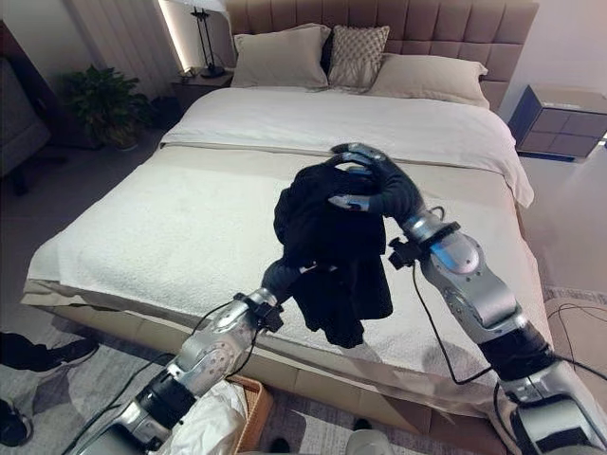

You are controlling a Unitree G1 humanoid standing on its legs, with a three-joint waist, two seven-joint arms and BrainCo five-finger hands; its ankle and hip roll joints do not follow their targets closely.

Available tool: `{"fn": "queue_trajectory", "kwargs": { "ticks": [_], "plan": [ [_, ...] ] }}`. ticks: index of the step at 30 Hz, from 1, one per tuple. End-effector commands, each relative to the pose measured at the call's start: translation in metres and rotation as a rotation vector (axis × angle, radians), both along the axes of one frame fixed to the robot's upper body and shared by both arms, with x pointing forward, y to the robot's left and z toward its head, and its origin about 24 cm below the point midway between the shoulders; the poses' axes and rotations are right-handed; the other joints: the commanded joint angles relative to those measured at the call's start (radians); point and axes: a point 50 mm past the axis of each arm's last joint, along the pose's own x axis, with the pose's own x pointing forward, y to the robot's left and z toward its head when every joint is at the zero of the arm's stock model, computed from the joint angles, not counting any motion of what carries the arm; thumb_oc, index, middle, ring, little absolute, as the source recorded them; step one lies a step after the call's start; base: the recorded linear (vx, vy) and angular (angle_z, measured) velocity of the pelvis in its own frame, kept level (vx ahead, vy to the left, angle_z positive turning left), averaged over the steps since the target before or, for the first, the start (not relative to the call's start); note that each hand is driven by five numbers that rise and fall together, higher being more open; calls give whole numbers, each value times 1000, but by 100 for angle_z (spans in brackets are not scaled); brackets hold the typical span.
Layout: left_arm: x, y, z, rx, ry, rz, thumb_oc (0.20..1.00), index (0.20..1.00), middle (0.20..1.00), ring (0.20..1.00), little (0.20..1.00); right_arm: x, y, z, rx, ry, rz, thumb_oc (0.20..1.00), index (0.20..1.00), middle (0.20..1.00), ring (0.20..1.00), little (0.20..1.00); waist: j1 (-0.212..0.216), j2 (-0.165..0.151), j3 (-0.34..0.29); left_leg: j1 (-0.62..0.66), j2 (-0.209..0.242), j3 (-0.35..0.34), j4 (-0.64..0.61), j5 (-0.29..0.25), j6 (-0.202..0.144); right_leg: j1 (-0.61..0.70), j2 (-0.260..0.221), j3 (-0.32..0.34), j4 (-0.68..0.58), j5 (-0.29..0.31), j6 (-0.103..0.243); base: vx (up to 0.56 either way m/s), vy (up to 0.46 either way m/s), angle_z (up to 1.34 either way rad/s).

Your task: Pick up clothes into the bucket

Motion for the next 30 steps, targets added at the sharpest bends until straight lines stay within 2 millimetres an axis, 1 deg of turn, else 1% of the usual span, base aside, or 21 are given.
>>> {"fn": "queue_trajectory", "kwargs": {
  "ticks": [1,2,3,6,8,9,11,12,13,15,16,17,18,19,21,22,25,26,27,28,30],
  "plan": [
    [5,13,34,3,-208,61,200,200,200,200,200,-4,-11,17,68,-135,-83,1000,1000,1000,1000,1000,21,-74,-33,-41,-7,-17,62,-73,-13,56,-33,-30,-9,-48,44,0,0,0],
    [4,20,36,25,-232,89,200,200,200,200,200,-1,-21,5,94,-93,-153,1000,1000,1000,1000,1000,24,-76,-33,-41,-7,-18,62,-75,-12,57,-33,-30,-8,-49,43,0,0,0],
    [1,37,41,58,-282,155,200,200,200,200,200,-4,-40,-20,110,-21,-271,1000,1000,1000,1000,1000,26,-75,-29,-44,-9,-20,66,-77,-10,57,-33,-30,-6,-50,42,0,0,0],
    [-6,61,43,79,-311,250,200,200,200,200,200,-13,-59,-63,163,117,-415,1000,1000,1000,1000,1000,30,-76,-26,-46,-11,-24,70,-81,-6,56,-33,-30,-4,-53,40,0,5,2],
    [-12,78,45,114,-342,313,200,200,200,200,200,-23,-71,-87,137,188,-510,1000,1000,1000,1000,1000,31,-75,-22,-48,-12,-26,74,-84,-4,54,-33,-29,0,-56,40,0,0,0],
    [-13,78,45,115,-341,313,200,200,200,200,200,-24,-70,-88,137,189,-510,1000,1000,1000,1000,1000,30,-76,-23,-48,-12,-26,75,-85,-4,54,-33,-29,0,-56,40,0,0,0],
    [-20,103,50,163,-382,414,200,200,200,200,200,-37,-86,-123,69,315,-625,1000,1000,1000,1000,1000,35,-75,-15,-54,-14,-27,85,-89,-4,49,-33,-28,2,-55,39,0,0,0],
    [-21,103,50,163,-382,415,200,200,200,200,200,-37,-86,-124,69,315,-624,1000,1000,1000,1000,1000,34,-75,-15,-54,-14,-27,86,-90,-4,49,-33,-28,2,-55,39,0,0,0],
    [-24,113,52,185,-399,456,200,200,200,200,200,-43,-90,-139,54,374,-664,1000,1000,1000,1000,1000,37,-75,-10,-57,-14,-27,88,-90,-5,48,-33,-28,0,-53,39,0,0,0],
    [-30,125,55,195,-415,520,200,200,200,200,200,-53,-93,-160,41,454,-696,1000,1000,1000,1000,1000,41,-75,-1,-64,-14,-27,93,-90,-6,43,-32,-28,-1,-51,39,-37,13,-1],
    [-35,133,59,206,-433,561,200,200,200,200,200,-62,-94,-175,29,513,-714,1000,1000,1000,1000,1000,43,-76,7,-70,-14,-27,97,-90,-7,38,-32,-27,-1,-49,39,-59,12,2],
    [-38,139,63,214,-454,588,200,200,200,200,200,-68,-95,-182,6,547,-722,1000,1000,1000,1000,1000,45,-77,16,-79,-15,-29,102,-88,-7,32,-32,-27,1,-48,38,-99,10,2],
    [-47,152,73,247,-513,656,200,200,200,200,200,-83,-97,-205,-39,646,-741,1000,1000,1000,1000,1000,53,-80,35,-96,-16,-34,114,-87,-9,20,-31,-29,5,-46,37,-77,5,4],
    [-48,153,73,248,-512,657,200,200,200,200,200,-83,-96,-205,-39,646,-739,1000,1000,1000,1000,1000,51,-81,33,-98,-16,-34,116,-88,-9,18,-31,-29,6,-47,37,-94,1,2],
    [-62,170,90,280,-609,779,200,200,200,200,200,-105,-97,-236,-84,793,-761,1000,1000,1000,1000,1000,66,-89,70,-138,-18,-42,140,-85,-12,-10,-30,-32,14,-40,35,-117,-4,5],
    [-62,170,90,281,-609,781,200,200,200,200,200,-104,-96,-237,-84,792,-759,1000,1000,1000,1000,1000,63,-89,68,-142,-18,-42,143,-87,-12,-13,-30,-32,15,-40,35,-118,-5,6],
    [-83,191,107,323,-710,954,200,200,200,200,200,-131,-98,-272,-156,976,-793,1000,1000,1000,1000,1000,88,-100,115,-191,-18,-55,175,-83,-16,-55,-31,-39,32,-29,34,-109,-1,6],
    [-83,191,107,323,-711,955,200,200,200,200,200,-131,-98,-272,-156,975,-791,1000,1000,1000,1000,1000,87,-101,115,-193,-18,-55,177,-84,-16,-57,-31,-39,33,-29,34,-50,-5,8],
    [-90,195,114,313,-750,1008,200,200,200,200,200,-141,-98,-283,-168,1037,-813,1000,1000,1000,1000,1000,96,-103,127,-197,-16,-57,185,-91,-19,-61,-29,-41,38,-32,34,-37,-7,7],
    [-91,197,115,291,-758,1028,200,200,200,200,200,-143,-97,-287,-174,1060,-813,1000,1000,1000,1000,1000,98,-108,131,-208,-17,-60,183,-82,-19,-69,-31,-42,35,-24,34,-43,-10,12],
    [-96,201,122,268,-809,1081,200,200,200,200,200,-156,-96,-301,-206,1148,-829,1000,1000,1000,1000,1000,110,-114,140,-218,-15,-67,185,-78,-23,-76,-31,-51,37,-22,35,-25,-16,10]
  ]
}}
